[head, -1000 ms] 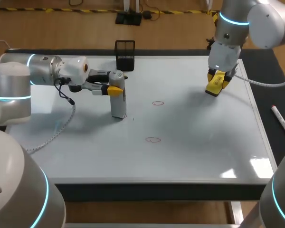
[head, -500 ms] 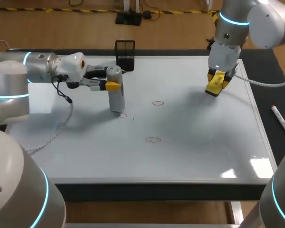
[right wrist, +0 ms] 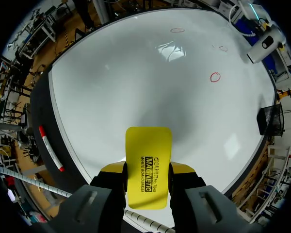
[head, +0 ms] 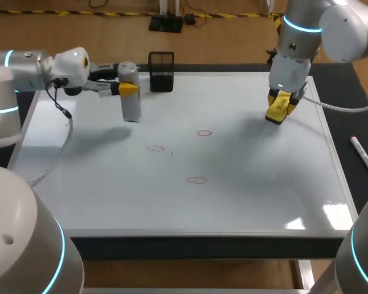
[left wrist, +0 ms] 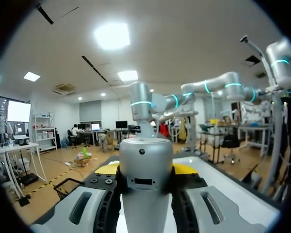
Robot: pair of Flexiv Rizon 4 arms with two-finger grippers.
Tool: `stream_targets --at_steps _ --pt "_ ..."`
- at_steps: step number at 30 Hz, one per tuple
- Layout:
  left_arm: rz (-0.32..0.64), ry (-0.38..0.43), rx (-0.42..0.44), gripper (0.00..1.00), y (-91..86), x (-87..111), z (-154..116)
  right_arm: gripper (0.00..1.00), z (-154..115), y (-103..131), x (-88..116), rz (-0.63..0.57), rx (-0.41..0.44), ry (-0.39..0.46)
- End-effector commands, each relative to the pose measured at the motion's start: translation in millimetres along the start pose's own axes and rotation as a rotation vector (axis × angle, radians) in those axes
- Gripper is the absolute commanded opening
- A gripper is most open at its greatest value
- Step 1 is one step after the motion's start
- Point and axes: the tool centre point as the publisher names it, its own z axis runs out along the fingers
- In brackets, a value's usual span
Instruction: Pick up the inspection probe, press it on each red-marked spot on the whiteboard one by one, put down the probe, pick up the eraser, and wipe off all the red marks.
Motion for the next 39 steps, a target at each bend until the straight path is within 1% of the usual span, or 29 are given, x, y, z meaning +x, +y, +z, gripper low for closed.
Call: stream_targets --at_steps 1,5,9,19,23,29,38,39 --pt "0.011 -0.056 -0.007 0.0 -9.1 0.1 -18 0.0 -1 0 0 -0.001 0.002 0.003" --pt "0.023 -0.116 -0.01 0.0 -14.1 -10.7 -39 0.0 -1 0 0 -0.001 0.002 0.003" --pt "0.03 -0.173 -0.021 0.0 -19.2 -17.6 -60 0.0 -1 0 0 -0.001 0.002 0.003" --pt "0.038 -0.281 -0.023 0.0 -21.8 -24.4 -102 0.0 -1 0 0 -0.001 0.002 0.003" --pt "0.047 -0.312 -0.024 0.0 -21.8 -24.1 -111 0.0 -1 0 0 -0.001 0.002 0.003" --pt "0.055 -0.377 -0.015 0.0 -22.6 -21.9 -126 0.0 -1 0 0 -0.001 0.002 0.003" --pt "0.055 -0.377 -0.015 0.0 -22.6 -21.9 -126 0.0 -1 0 0 -0.001 0.002 0.003" --pt "0.055 -0.377 -0.015 0.0 -22.6 -21.9 -126 0.0 -1 5 -4 -0.018 0.007 0.014"
